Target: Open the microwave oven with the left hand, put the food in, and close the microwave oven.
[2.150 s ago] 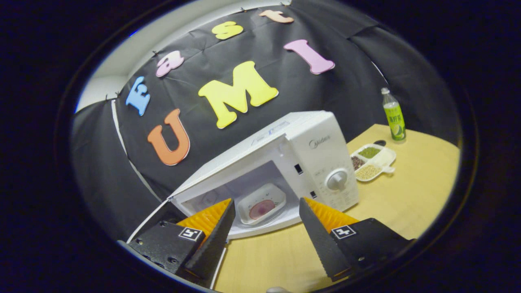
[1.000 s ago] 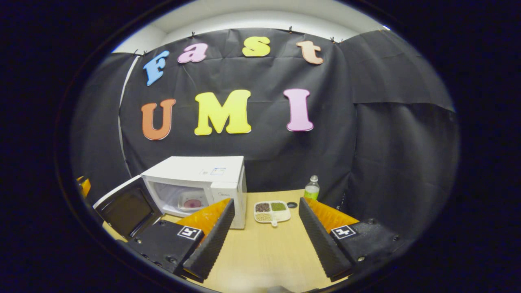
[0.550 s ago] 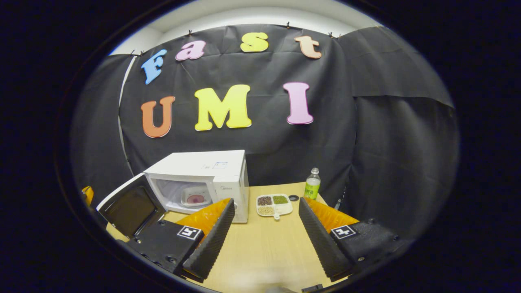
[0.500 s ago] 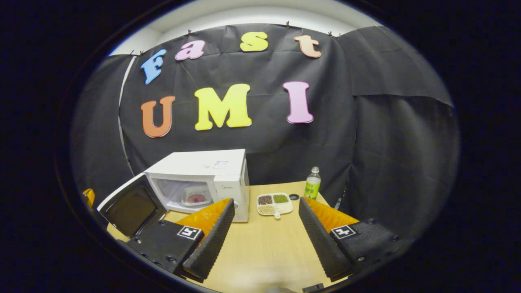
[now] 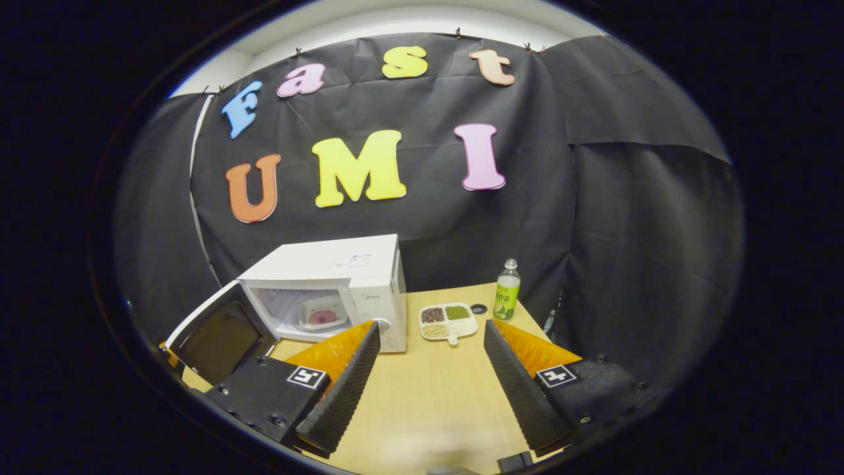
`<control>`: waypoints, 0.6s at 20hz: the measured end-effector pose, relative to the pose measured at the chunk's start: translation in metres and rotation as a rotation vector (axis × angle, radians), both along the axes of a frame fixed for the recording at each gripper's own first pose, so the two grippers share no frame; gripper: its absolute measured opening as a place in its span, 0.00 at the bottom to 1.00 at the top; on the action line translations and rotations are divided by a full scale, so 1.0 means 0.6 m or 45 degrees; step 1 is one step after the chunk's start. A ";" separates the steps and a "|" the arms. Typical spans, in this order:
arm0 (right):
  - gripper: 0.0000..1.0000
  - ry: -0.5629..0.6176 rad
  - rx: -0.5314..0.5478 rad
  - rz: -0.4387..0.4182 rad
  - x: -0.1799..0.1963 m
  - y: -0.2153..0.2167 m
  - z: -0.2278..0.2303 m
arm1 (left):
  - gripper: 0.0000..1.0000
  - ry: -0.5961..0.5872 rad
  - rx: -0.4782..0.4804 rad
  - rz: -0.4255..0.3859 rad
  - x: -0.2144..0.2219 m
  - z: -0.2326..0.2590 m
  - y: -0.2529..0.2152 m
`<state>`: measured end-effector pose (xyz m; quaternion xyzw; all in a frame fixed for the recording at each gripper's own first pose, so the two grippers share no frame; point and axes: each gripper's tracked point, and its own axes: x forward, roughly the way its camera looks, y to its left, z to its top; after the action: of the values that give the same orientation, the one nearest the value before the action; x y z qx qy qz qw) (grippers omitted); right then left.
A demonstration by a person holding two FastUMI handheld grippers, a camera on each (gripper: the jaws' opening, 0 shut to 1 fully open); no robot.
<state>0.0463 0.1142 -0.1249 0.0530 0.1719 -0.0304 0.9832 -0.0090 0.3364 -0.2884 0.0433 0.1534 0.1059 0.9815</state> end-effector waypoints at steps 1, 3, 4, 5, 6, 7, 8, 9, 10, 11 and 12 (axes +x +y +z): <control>1.00 0.006 0.004 -0.007 -0.001 -0.003 -0.002 | 0.00 -0.001 -0.002 -0.014 0.001 -0.002 -0.007; 0.92 0.025 0.020 -0.008 -0.002 -0.005 -0.007 | 0.00 -0.005 0.010 -0.018 0.002 0.000 -0.010; 1.00 0.030 0.025 -0.004 -0.002 -0.004 -0.009 | 0.00 -0.009 0.001 -0.026 0.004 0.001 -0.017; 1.00 0.032 0.025 0.001 -0.002 -0.004 -0.009 | 0.00 -0.011 -0.003 -0.036 0.005 0.000 -0.025; 1.00 0.032 0.029 0.008 -0.001 -0.004 -0.008 | 0.00 -0.006 -0.006 -0.043 0.006 -0.002 -0.033; 1.00 0.035 0.032 0.016 0.000 -0.003 -0.006 | 0.00 -0.005 -0.011 -0.052 0.005 -0.004 -0.042; 1.00 0.033 0.036 0.023 0.002 -0.002 -0.004 | 0.00 -0.009 -0.016 -0.067 0.006 -0.001 -0.054; 0.92 0.030 0.037 0.027 0.003 -0.002 -0.002 | 0.00 -0.014 -0.017 -0.082 0.008 0.002 -0.070; 1.00 0.030 0.037 0.033 0.004 -0.003 -0.001 | 0.00 -0.016 -0.020 -0.096 0.008 0.003 -0.085; 1.00 0.034 0.038 0.040 0.006 -0.004 -0.003 | 0.00 -0.021 -0.026 -0.112 0.011 0.005 -0.103; 0.92 0.036 0.040 0.047 0.007 -0.005 -0.003 | 0.00 -0.025 -0.037 -0.128 0.011 0.005 -0.122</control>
<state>0.0504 0.1111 -0.1270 0.0650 0.1871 -0.0101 0.9801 -0.0024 0.2630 -0.2857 0.0357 0.1429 0.0548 0.9876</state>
